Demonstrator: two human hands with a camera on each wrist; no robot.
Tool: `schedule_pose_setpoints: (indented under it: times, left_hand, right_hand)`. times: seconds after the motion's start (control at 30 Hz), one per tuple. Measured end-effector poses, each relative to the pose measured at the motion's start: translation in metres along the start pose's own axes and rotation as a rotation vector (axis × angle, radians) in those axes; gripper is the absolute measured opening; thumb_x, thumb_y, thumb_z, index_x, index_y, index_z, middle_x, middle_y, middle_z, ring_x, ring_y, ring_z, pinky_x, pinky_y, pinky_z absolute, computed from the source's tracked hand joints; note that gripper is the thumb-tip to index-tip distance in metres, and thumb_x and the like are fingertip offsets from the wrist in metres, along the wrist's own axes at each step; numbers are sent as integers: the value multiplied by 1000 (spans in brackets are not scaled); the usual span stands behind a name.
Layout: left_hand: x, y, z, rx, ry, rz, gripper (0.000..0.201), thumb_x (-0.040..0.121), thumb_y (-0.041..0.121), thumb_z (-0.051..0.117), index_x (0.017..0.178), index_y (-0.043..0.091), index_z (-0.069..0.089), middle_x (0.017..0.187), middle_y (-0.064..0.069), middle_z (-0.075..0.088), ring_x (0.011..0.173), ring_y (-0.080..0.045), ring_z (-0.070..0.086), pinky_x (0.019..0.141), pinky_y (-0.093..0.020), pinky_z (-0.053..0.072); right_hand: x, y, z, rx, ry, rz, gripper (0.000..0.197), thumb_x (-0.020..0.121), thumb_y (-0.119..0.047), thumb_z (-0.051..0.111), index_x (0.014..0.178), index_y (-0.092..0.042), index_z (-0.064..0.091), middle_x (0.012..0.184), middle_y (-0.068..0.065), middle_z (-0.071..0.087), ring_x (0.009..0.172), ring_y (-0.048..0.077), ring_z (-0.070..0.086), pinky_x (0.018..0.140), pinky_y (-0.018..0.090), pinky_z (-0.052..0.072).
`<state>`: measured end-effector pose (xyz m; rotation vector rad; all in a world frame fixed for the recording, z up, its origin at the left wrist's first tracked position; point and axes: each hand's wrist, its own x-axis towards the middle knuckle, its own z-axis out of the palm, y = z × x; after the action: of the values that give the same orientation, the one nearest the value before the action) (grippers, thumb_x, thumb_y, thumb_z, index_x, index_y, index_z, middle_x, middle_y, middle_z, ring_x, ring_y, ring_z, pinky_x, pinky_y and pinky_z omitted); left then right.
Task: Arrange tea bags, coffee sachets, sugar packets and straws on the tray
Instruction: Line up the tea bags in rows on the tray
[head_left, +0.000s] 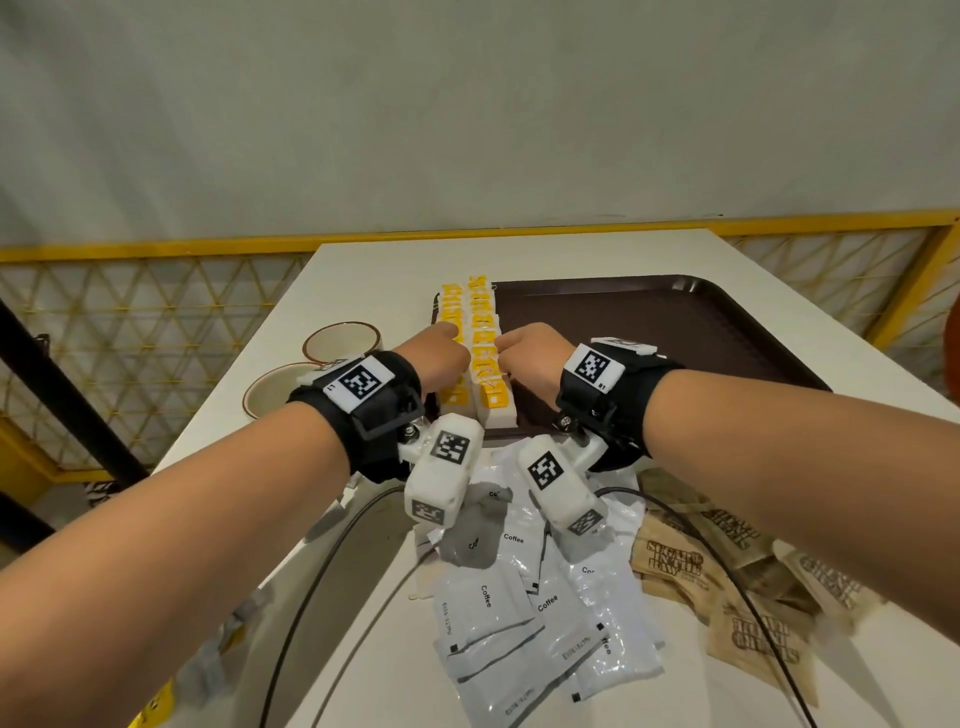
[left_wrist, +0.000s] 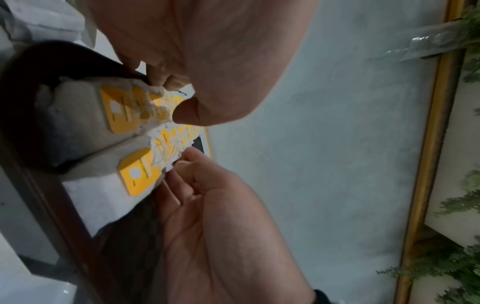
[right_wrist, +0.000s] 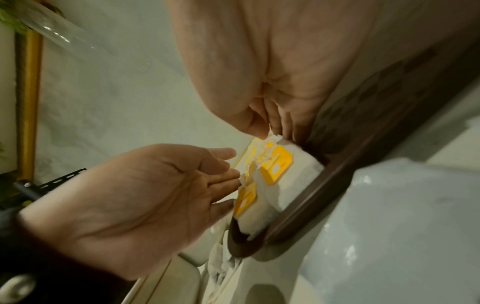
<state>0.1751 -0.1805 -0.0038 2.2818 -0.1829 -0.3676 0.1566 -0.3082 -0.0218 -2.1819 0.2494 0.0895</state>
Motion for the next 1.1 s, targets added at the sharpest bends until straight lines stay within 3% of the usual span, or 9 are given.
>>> schedule_pose_setpoints:
  times: [0.07,0.2,0.3,0.37,0.5,0.6,0.7,0.8,1.1]
  left_hand:
    - [-3,0,-3,-8,-12,-5,25,93,-1,40,108,16,53,107,-4,43,104,-17,38,80,-26,37]
    - [-14,7,-28,-128,32,68,45,94,-1,43,137,11,45,135,-12,50,131,-29,42,98,-31,39]
    - [-40,16,-65,-365,-30,159,29,94,-6,41,107,11,61,103,-7,61,114,-25,55,87,-25,44]
    - [-69,11,-87,-362,-132,220,28,93,-6,43,100,10,65,105,-9,67,102,-19,62,90,-26,49]
    - [-119,-32,-121,36,-285,222,23,73,27,72,94,19,73,99,-3,74,93,-11,67,86,-24,53]
    - [-146,-73,-135,421,-375,138,13,79,30,75,91,36,72,94,13,72,94,-5,64,88,-21,48]
    - [-168,-106,-140,623,-453,24,34,70,48,77,100,55,61,107,28,59,107,9,50,90,-14,43]
    - [-176,-125,-135,817,-496,11,62,51,69,75,104,68,44,118,25,37,117,-1,35,100,-26,39]
    - [-164,-137,-117,851,-467,28,55,65,43,81,105,55,44,115,15,29,100,-12,50,88,-30,51]
  right_hand:
    - [-2,-1,-4,3,-8,1,36,88,-6,51,123,-1,59,99,7,54,90,20,51,94,40,49]
    - [-14,-15,-15,134,-20,-19,38,87,-2,52,125,0,57,101,8,56,93,22,54,94,42,51]
    - [-38,-37,-14,331,-102,-55,17,90,5,50,100,0,63,87,7,58,83,18,56,76,29,51]
    - [-57,-49,-5,305,-241,-134,19,89,7,53,88,-7,66,88,6,63,83,16,58,76,26,51]
    - [-83,-57,23,-175,-343,-388,23,89,-7,60,109,-13,70,103,-2,69,87,6,60,75,14,48]
    - [-91,-63,50,-395,-418,-520,36,90,-12,60,125,-17,63,126,-3,63,102,4,57,74,11,41]
    - [-98,-74,74,-499,-477,-626,41,92,-21,58,133,-19,57,133,-3,58,118,13,55,95,22,42]
    - [-102,-87,92,-574,-447,-727,36,96,-21,51,131,-15,58,132,-1,59,118,16,54,89,20,40]
    - [-96,-86,126,-921,-485,-782,58,84,-33,69,135,-18,47,126,1,57,110,20,55,74,25,36]
